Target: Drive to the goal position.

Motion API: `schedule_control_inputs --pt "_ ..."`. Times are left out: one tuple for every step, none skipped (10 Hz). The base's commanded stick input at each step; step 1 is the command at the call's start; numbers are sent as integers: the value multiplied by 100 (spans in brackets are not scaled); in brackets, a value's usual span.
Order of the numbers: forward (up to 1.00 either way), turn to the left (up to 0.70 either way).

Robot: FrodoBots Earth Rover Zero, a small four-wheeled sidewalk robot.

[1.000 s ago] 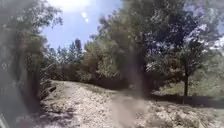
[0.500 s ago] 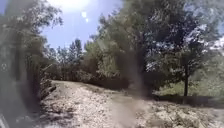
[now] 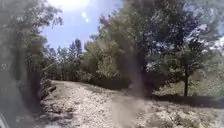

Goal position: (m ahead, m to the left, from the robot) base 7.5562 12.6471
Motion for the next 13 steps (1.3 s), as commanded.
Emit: schedule_control_inputs --pt "4 4" --pt "4 4" --pt "4 4" --pt "4 4" --pt "4 4" --pt "4 4" --pt "4 4" --pt "4 4" --pt "4 4" --pt "4 4" --pt "4 4" --pt "4 4" --pt "4 4"
